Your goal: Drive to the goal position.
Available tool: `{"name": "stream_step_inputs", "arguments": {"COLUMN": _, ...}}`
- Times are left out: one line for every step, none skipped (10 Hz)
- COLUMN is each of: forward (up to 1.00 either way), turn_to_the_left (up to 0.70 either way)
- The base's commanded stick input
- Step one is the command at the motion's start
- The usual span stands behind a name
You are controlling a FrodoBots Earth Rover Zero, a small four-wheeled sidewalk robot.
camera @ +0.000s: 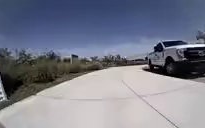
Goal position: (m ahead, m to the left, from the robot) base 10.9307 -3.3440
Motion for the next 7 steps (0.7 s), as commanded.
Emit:
{"name": "stream_step_inputs", "arguments": {"forward": 0.85, "turn_to_the_left": 0.0}}
{"name": "stream_step_inputs", "arguments": {"forward": 0.85, "turn_to_the_left": 0.0}}
{"name": "stream_step_inputs", "arguments": {"forward": 0.85, "turn_to_the_left": 0.0}}
{"name": "stream_step_inputs", "arguments": {"forward": 0.85, "turn_to_the_left": 0.0}}
{"name": "stream_step_inputs", "arguments": {"forward": 0.85, "turn_to_the_left": 0.0}}
{"name": "stream_step_inputs", "arguments": {"forward": 0.85, "turn_to_the_left": 0.0}}
{"name": "stream_step_inputs", "arguments": {"forward": 0.85, "turn_to_the_left": 0.0}}
